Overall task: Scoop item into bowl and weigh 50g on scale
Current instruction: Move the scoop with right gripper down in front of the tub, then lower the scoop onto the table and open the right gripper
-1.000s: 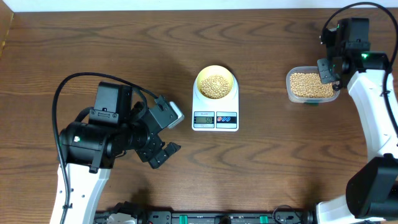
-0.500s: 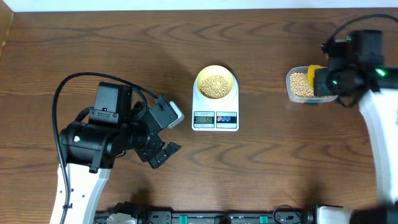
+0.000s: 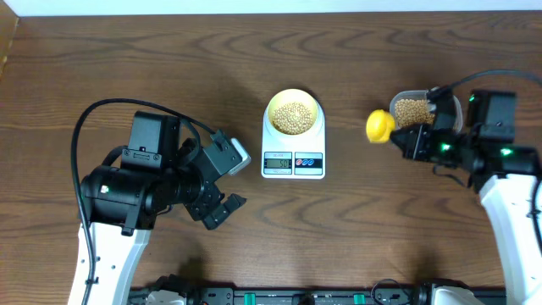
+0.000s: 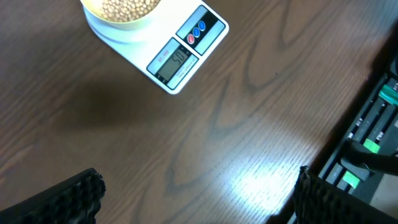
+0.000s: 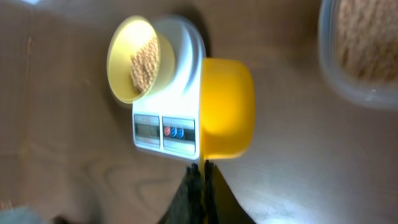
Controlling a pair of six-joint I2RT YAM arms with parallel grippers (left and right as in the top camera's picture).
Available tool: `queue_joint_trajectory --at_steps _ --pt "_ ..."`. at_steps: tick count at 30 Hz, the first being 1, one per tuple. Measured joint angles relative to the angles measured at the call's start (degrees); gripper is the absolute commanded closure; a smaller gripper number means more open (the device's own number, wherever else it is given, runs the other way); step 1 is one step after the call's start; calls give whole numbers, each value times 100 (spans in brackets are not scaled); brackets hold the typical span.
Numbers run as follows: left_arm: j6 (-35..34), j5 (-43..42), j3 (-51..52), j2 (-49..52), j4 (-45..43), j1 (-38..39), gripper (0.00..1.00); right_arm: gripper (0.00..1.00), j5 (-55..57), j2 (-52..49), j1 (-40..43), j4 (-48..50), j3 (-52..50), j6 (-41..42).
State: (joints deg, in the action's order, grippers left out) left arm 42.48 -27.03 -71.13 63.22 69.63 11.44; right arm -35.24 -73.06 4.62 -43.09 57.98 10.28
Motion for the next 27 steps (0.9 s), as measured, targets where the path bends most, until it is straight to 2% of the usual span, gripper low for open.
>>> queue_joint_trajectory --at_steps 3,5,8,12,16,20,21,22,25,27 --pt "0 2 -4 -2 -4 0 1 99 -177 -33 37 1611 -1073 752" --pt "0 -2 -7 -2 7 -4 1 99 -247 -37 50 3056 -1978 1421" --pt "0 0 -7 -2 4 -4 1 99 -258 -37 50 3960 -2662 1978" --pt "0 0 -7 -2 2 -4 1 99 -256 -37 153 4109 -3381 2555" --pt "0 0 -7 -2 2 -4 1 99 -730 -35 713 3941 -3442 2465" --pt "0 0 -7 -2 2 -4 1 99 -1270 -33 1467 3296 -3445 2103" --pt "0 0 -7 -2 2 -4 1 96 -1388 -31 1720 3003 -3449 1945" --pt "0 -2 -7 -2 4 -4 1 86 -1469 -31 1875 2833 -3449 1836" --pt "0 0 -7 -2 -2 -4 1 70 -1631 -31 2260 2094 -3451 1231" --pt "0 -2 -7 -2 2 -4 1 50 -1624 -31 2306 1952 -3462 905"
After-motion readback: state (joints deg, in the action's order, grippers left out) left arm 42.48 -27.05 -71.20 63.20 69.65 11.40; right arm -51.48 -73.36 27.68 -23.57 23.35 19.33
